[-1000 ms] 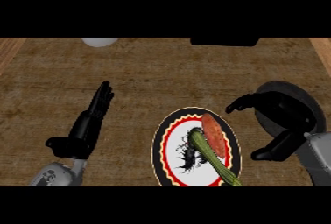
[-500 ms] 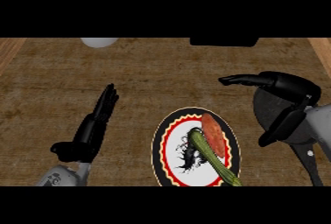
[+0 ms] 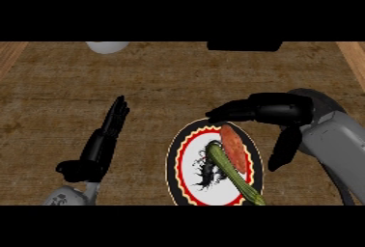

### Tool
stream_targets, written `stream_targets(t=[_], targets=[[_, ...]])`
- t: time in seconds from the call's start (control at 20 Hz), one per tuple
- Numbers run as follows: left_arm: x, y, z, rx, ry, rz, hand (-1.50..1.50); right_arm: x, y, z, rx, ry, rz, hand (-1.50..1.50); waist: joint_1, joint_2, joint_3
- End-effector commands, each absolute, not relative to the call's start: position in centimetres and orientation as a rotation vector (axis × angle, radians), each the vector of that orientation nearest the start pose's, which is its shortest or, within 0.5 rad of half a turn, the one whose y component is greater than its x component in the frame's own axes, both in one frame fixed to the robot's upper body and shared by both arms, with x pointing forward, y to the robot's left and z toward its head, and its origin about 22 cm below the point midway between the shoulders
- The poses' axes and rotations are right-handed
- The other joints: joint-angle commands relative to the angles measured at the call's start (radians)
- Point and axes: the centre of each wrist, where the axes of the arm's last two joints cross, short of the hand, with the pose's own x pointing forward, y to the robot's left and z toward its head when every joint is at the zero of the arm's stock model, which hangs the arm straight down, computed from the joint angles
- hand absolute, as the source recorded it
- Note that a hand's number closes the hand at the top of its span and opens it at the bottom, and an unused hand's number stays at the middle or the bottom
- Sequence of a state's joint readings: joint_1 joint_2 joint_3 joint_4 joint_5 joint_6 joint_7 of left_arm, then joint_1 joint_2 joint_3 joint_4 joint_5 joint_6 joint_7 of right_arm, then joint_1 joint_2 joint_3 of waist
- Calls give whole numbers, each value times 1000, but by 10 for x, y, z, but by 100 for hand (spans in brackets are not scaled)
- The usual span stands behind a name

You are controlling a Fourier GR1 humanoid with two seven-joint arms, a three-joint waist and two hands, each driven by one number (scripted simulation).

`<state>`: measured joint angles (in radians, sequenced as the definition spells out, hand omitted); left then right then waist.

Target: Pick the squash from the plate and place it in the pan

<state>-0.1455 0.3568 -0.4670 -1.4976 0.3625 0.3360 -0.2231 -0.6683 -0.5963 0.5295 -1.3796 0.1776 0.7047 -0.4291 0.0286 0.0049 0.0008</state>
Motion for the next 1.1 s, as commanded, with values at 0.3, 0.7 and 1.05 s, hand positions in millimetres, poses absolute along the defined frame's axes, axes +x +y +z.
stream_targets(t=[0.3,0.7,1.05], targets=[[253,209,2,-61,-1699,-135,0,320,-189,79,343,-1359,2193,-150,-20,-3,0],[253,198,12,-55,-1692,-125,0,316,-171,61,347,-1347,2173,-150,-24,-5,-1],[243,229,17,-75,-1691,-147,0,327,-174,57,333,-1380,2105,-150,-21,-5,-1]])
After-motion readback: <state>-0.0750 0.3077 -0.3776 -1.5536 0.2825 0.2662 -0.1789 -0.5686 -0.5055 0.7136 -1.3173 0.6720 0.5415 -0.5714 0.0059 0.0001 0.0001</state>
